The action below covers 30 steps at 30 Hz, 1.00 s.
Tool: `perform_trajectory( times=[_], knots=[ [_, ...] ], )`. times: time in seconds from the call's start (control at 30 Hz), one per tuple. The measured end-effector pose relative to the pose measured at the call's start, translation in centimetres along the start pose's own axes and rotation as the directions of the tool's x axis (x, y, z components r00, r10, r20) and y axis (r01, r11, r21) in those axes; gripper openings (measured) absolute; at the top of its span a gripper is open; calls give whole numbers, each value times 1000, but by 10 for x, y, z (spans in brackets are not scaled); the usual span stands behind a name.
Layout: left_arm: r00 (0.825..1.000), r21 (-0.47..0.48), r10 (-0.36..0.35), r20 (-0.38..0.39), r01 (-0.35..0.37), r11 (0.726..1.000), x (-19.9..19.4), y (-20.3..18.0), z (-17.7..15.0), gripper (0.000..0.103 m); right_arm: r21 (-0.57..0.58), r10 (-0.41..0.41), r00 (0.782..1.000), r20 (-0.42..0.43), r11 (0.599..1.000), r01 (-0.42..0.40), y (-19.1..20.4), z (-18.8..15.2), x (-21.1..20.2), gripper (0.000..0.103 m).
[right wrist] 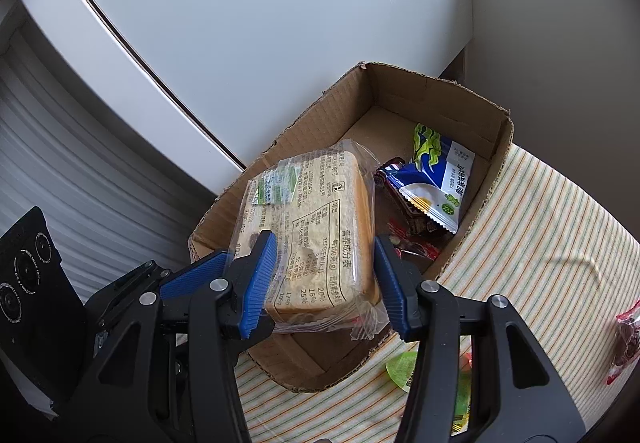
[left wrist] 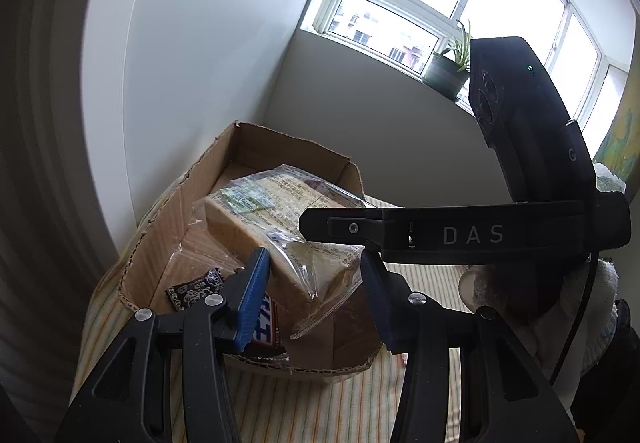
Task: Organize snacks
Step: 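Lift the bread loaf with both tools into the box and open them, then withdraw both open tools from the box over the remaining snacks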
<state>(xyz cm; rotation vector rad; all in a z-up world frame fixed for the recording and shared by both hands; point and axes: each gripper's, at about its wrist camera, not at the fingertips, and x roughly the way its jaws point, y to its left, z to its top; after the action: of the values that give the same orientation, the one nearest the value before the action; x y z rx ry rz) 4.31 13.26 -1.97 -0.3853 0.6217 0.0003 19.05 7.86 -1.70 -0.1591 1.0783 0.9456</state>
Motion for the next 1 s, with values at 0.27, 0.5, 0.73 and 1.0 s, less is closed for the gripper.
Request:
perform_trajectory(
  times=[0.27, 0.5, 0.73, 1.0],
  knots=[
    [998, 9, 54, -15, -53, 999, 3, 7, 0, 46, 0, -7, 1000, -25, 1000, 7, 1, 4, 18, 52],
    [990, 28, 135, -28, -135, 990, 10, 10, 1, 39, 9, -32, 999, -12, 999, 32, -5, 3, 13, 52],
    [986, 42, 166, -31, -164, 986, 14, 9, -1, 39, 15, -50, 999, 14, 999, 50, -11, -1, -7, 52],
    [988, 31, 153, -5, -153, 988, 10, 8, 2, 42, 15, -96, 994, 57, 995, 95, -24, -19, -46, 64]
  ],
)
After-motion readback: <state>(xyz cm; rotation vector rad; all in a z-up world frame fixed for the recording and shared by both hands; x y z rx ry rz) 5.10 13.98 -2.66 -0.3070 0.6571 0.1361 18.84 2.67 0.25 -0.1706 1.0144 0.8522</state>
